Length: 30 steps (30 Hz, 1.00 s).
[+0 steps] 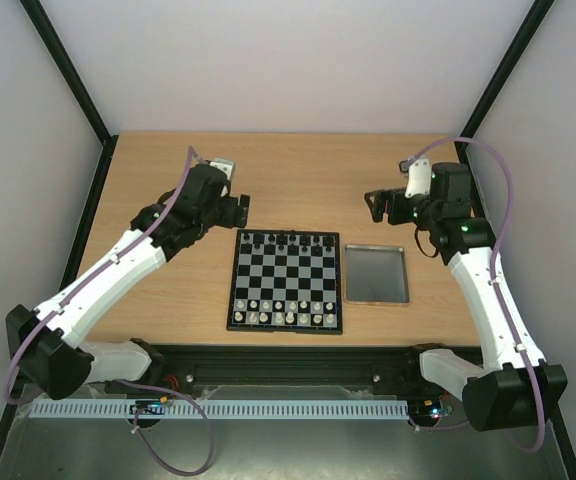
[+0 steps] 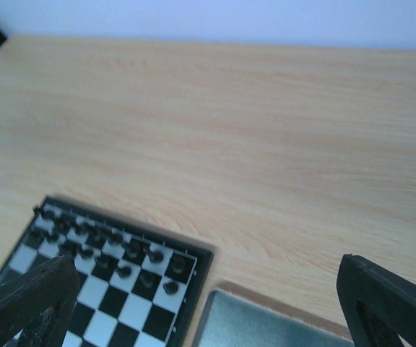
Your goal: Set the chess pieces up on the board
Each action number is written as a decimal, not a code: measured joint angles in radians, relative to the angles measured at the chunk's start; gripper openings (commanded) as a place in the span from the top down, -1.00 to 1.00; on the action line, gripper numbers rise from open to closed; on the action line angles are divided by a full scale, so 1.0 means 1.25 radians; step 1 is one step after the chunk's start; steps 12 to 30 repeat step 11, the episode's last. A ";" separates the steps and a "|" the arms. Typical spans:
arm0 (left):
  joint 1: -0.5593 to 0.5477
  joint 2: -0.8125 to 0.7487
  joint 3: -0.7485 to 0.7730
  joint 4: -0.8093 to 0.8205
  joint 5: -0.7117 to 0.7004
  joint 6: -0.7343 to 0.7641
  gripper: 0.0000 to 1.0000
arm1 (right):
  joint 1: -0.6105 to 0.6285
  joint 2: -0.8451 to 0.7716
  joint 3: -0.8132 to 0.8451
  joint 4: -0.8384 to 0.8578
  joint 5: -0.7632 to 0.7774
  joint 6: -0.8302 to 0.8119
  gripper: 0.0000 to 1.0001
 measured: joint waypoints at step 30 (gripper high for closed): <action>0.000 -0.183 -0.189 0.190 -0.079 0.045 -0.98 | 0.000 -0.066 -0.030 0.055 0.078 0.157 -0.97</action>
